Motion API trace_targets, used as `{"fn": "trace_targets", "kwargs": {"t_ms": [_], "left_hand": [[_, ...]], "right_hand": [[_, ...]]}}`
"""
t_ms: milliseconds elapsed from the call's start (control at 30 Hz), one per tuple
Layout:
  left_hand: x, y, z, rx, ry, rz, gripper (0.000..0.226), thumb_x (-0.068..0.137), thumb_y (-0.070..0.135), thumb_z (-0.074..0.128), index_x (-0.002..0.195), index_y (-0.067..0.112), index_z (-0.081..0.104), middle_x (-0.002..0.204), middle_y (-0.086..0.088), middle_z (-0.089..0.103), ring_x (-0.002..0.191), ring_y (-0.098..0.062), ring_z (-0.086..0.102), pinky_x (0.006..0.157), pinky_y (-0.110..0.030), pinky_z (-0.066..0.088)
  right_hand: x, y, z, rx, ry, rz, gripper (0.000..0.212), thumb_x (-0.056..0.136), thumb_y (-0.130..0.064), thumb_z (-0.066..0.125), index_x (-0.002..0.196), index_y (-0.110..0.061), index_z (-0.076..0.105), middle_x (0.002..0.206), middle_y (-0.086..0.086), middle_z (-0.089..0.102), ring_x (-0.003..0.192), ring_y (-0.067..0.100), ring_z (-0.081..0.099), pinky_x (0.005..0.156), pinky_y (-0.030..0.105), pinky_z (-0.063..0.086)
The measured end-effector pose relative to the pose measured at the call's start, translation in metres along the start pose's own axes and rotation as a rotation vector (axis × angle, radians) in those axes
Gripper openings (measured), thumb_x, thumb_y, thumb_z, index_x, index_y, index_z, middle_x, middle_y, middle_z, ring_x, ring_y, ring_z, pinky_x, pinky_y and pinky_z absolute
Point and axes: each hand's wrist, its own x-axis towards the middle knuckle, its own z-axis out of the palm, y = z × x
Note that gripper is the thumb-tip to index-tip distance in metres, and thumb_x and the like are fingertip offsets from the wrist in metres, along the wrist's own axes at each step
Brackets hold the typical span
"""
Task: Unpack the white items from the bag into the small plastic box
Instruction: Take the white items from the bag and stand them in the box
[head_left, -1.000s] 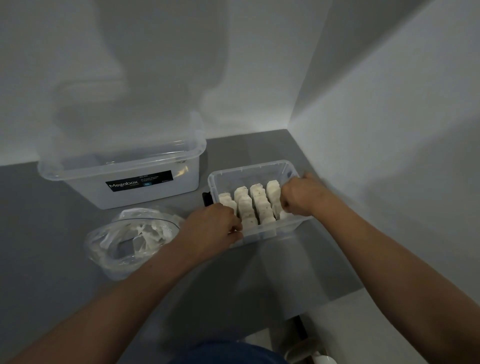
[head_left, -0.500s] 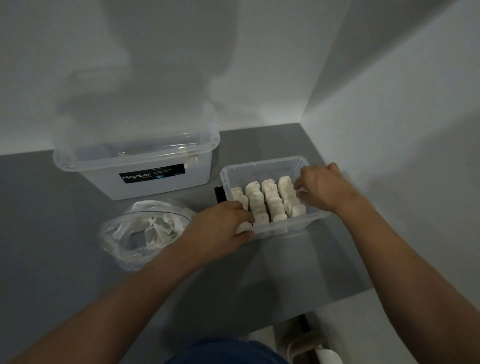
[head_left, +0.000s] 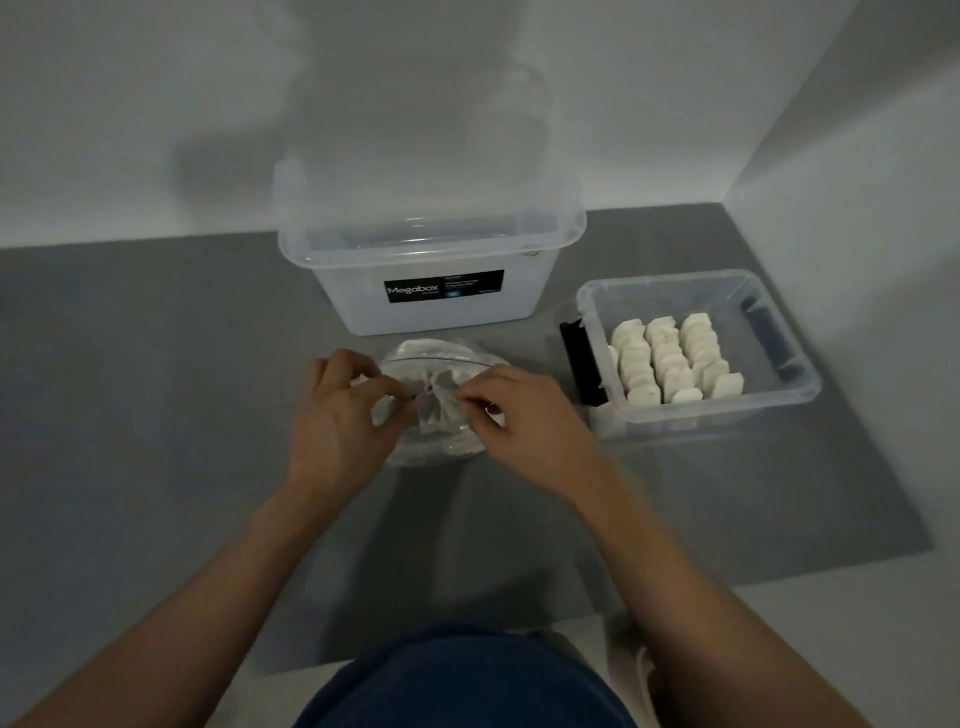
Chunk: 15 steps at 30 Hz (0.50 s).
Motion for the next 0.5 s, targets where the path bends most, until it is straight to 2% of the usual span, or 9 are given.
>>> {"fn": "trace_targets", "kwargs": {"t_ms": [67,133,233,333,433,500], "left_hand": [[-0.004,-0.012,0.008,0.051,-0.033,0.035,0.015,0.077,0.037,0.081,0.090,0.030,0.079,0.116,-0.007,0.057,0.104,-0.029,0.043,0.082,-0.040,0.047],[-0.001,-0.018,0.017,0.144,-0.116,0.006,0.025,0.079,0.043,0.075,0.102,0.034,0.076,0.130,-0.012,0.053,0.115,-0.036,0.042,0.089,-0.046,0.048],[0.008,-0.024,0.028,0.108,-0.344,-0.115,0.050,0.077,0.042,0.068,0.126,0.033,0.059,0.140,-0.012,0.045,0.122,-0.041,0.046,0.097,-0.048,0.047],[0.015,-0.022,0.032,-0.093,-0.471,-0.139,0.056,0.075,0.035,0.068,0.128,0.031,0.050,0.124,-0.004,0.054,0.108,-0.029,0.060,0.084,-0.037,0.053],[0.019,-0.011,0.030,-0.247,-0.473,-0.007,0.064,0.071,0.034,0.076,0.131,0.027,0.052,0.113,-0.001,0.056,0.097,-0.020,0.060,0.080,-0.022,0.044],[0.021,0.003,0.024,-0.315,-0.497,0.056,0.062,0.071,0.027,0.074,0.131,0.025,0.056,0.110,-0.001,0.053,0.087,-0.014,0.057,0.078,-0.019,0.039]], "right_hand": [[0.012,-0.001,0.022,-0.200,-0.165,-0.017,0.024,0.096,-0.023,0.056,0.113,-0.023,0.073,0.109,-0.002,0.071,0.099,0.019,0.066,0.080,0.037,0.055],[0.018,0.000,0.033,-0.426,-0.294,0.018,0.028,0.095,-0.022,0.050,0.118,-0.024,0.067,0.113,-0.001,0.070,0.099,0.026,0.066,0.069,0.036,0.050],[0.019,0.003,0.037,-0.626,-0.368,0.154,0.031,0.095,-0.017,0.048,0.123,-0.015,0.060,0.115,0.007,0.067,0.100,0.033,0.066,0.069,0.037,0.045],[0.014,0.003,0.037,-0.647,-0.337,0.271,0.032,0.094,-0.012,0.048,0.124,-0.012,0.058,0.115,0.010,0.068,0.103,0.033,0.066,0.072,0.037,0.046],[-0.002,0.002,0.028,-0.551,-0.304,0.394,0.029,0.092,-0.013,0.051,0.120,-0.012,0.057,0.109,0.012,0.069,0.098,0.034,0.066,0.068,0.034,0.043],[-0.018,0.007,0.017,-0.478,-0.258,0.452,0.030,0.092,-0.018,0.055,0.121,-0.012,0.056,0.112,0.012,0.069,0.100,0.036,0.066,0.074,0.037,0.051]]}}
